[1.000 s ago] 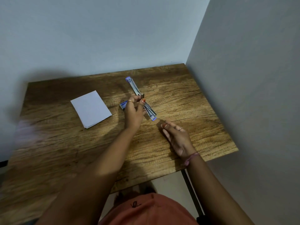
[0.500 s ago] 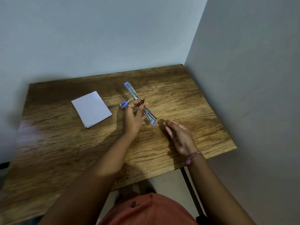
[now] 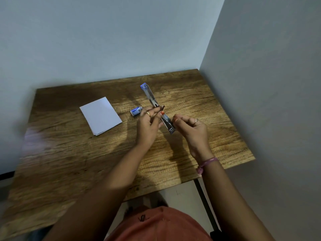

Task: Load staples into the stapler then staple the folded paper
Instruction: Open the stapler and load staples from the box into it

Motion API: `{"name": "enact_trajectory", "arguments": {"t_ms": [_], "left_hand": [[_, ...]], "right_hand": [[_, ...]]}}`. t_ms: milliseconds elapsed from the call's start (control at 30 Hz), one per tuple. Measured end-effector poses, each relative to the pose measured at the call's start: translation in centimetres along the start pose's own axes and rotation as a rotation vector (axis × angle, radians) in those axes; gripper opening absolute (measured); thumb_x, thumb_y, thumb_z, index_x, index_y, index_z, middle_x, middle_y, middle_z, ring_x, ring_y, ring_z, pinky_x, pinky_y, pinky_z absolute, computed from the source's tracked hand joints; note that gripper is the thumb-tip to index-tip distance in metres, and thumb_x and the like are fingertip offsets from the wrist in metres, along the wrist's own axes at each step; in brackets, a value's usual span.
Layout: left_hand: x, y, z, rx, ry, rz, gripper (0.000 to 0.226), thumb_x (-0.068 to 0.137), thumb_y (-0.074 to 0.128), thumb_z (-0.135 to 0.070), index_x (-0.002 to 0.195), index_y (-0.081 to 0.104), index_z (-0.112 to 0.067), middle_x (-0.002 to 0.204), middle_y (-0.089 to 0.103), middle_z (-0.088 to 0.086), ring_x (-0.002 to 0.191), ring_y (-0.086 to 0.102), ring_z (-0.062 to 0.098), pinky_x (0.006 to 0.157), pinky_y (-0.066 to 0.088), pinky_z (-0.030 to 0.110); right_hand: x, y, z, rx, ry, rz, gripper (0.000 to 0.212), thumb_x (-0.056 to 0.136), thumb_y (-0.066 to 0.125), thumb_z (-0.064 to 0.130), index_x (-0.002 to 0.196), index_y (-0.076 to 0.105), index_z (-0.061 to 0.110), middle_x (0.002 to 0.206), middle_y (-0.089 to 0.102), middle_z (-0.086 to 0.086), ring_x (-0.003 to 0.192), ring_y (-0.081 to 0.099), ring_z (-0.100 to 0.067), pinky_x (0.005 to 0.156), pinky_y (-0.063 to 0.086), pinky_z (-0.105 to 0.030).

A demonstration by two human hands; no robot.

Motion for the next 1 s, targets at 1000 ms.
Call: {"name": "enact_trajectory", "arguments": {"t_ms": [1000], "left_hand": [[-1.8, 0.4, -1.2, -0.07, -0.037, 0.02, 0.019, 0.096, 0.052, -0.012, 0.11, 0.065, -0.015, 0.11, 0.049, -0.007, 0.102, 0.06, 0.017, 0.077, 0.054, 0.026]], "right_hand": [[-2.5, 2.6, 3.5, -0.703, -0.572, -0.12, 0.022, 0.08, 0.074, 0.021, 0.1, 0.068, 0.018, 0.092, 0.074, 0.008, 0.089, 0.063, 0.01, 0.076, 0.045, -0.004]]}}
Point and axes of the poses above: each hand's wrist, its own x-axis towards the middle knuckle, its own y-axis out of the palm, z = x × y, the point moved 8 cm from there along x, towards the middle knuckle
